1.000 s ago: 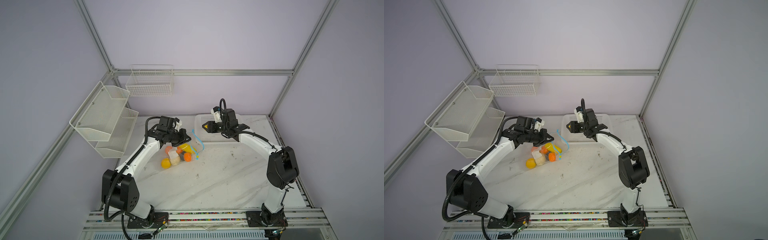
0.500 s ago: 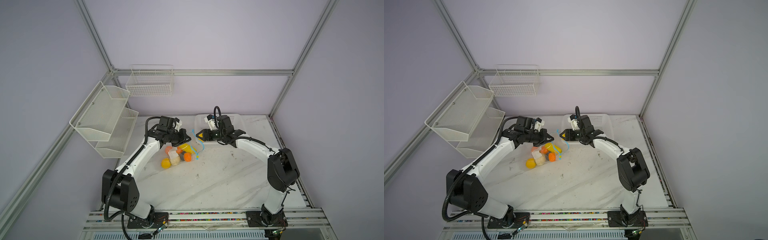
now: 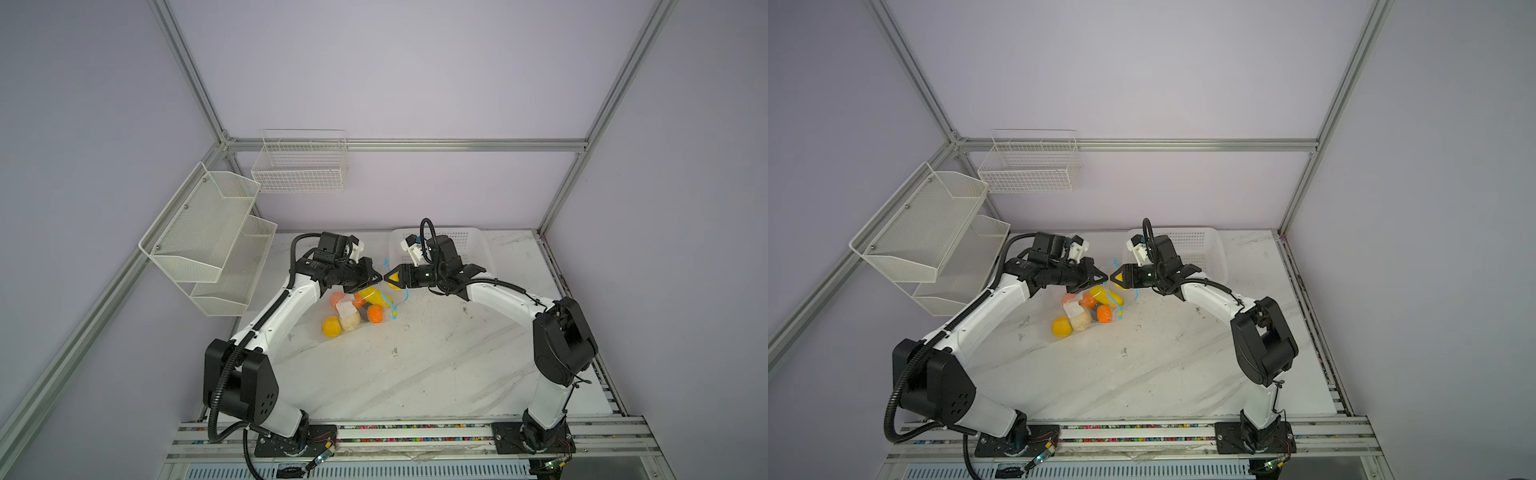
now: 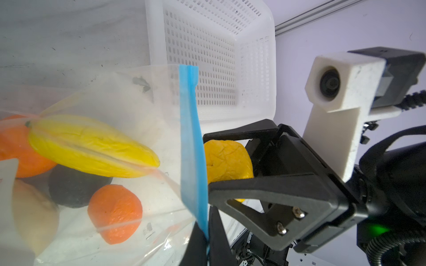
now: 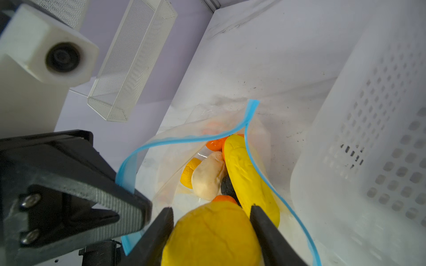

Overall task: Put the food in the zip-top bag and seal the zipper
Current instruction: 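Lower the lemon into the bag mouth and open the right gripper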

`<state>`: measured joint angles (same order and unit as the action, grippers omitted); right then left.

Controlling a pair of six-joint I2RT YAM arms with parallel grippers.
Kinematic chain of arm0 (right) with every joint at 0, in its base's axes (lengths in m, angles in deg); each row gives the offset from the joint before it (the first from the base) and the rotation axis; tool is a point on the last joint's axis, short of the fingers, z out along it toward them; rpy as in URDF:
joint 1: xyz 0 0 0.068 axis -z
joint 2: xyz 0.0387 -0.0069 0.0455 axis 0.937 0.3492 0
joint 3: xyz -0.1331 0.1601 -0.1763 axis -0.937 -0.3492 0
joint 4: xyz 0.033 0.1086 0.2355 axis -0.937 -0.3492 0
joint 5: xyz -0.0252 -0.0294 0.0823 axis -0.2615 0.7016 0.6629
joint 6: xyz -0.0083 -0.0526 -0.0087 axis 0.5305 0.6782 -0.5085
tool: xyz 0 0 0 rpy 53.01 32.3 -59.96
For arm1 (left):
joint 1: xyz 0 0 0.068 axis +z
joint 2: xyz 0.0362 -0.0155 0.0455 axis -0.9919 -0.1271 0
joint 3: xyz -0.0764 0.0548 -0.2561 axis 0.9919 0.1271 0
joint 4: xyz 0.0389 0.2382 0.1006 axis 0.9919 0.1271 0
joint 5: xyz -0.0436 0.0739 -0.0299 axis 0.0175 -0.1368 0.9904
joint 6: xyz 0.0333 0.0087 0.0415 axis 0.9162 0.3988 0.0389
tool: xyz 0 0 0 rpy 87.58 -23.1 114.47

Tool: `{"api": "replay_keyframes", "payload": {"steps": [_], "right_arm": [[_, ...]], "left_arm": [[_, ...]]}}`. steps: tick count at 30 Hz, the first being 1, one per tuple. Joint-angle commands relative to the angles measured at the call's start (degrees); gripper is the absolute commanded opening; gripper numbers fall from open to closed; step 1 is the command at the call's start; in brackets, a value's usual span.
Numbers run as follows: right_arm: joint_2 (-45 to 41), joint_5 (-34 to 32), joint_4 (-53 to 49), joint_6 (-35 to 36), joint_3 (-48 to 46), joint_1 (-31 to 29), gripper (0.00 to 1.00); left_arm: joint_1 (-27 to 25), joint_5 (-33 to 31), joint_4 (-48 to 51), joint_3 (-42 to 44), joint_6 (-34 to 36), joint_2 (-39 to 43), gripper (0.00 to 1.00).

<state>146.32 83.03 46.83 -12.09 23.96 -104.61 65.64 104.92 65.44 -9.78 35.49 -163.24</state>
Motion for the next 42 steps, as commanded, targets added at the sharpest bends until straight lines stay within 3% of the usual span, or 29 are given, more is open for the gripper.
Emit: {"api": "replay_keyframes", "payload": {"steps": [1, 42], "right_arm": [[1.3, 1.3, 0.6, -0.6, 1.3, -0.4, 0.54], [6.0, 0.5, 2.0, -2.3, 2.1, -5.4, 0.56]], "left_arm": [[-0.1, 0.6, -0.1, 1.8, -0.4, 1.5, 0.0], [-0.2, 0.4, -0.6, 2.1, -0.4, 4.0, 0.0]]}}
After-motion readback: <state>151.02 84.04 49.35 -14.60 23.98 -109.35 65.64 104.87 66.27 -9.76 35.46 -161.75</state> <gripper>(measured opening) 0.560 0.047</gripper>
